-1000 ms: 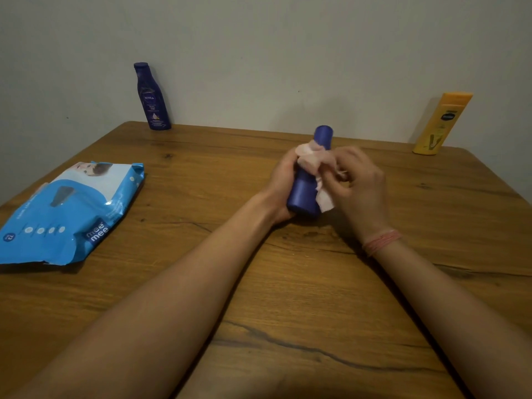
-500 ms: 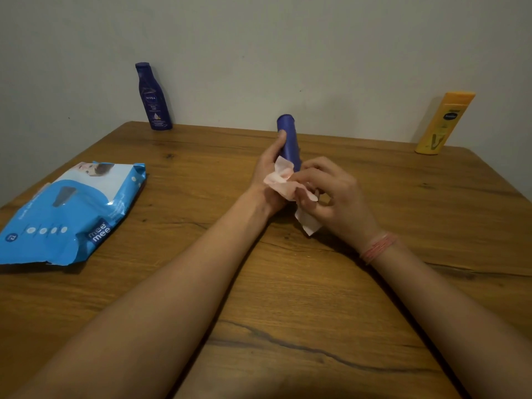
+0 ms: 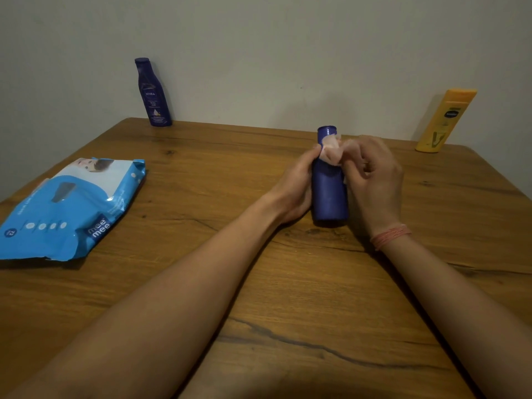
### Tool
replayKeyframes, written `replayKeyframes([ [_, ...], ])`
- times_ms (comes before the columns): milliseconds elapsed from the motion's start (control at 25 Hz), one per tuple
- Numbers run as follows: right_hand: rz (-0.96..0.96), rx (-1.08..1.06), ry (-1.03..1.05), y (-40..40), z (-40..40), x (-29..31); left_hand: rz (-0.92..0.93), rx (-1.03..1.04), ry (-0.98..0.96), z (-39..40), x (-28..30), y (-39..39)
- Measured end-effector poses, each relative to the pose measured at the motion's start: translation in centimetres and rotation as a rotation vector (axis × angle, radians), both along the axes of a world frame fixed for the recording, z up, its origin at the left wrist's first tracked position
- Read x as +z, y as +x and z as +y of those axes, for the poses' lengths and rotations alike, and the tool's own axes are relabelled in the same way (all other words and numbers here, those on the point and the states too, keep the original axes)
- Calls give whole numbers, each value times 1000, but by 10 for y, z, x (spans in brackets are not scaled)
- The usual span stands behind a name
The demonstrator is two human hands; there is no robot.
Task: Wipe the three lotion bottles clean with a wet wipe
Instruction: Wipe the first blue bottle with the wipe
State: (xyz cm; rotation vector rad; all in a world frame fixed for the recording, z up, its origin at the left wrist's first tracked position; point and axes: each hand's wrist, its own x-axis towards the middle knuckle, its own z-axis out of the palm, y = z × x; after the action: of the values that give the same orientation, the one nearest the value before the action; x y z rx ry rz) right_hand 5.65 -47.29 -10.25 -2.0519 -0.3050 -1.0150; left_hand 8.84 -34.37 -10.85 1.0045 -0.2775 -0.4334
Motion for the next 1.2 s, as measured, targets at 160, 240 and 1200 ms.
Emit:
replayKeyframes([
  [160, 14, 193, -395, -7, 20, -6, 286, 199, -225, 13, 11, 5],
  [240, 19, 261, -468, -7, 24, -7, 329, 332, -296, 24, 13, 12],
  [1200, -82, -32, 12, -1, 1, 4, -176, -96, 351, 14, 17, -15],
])
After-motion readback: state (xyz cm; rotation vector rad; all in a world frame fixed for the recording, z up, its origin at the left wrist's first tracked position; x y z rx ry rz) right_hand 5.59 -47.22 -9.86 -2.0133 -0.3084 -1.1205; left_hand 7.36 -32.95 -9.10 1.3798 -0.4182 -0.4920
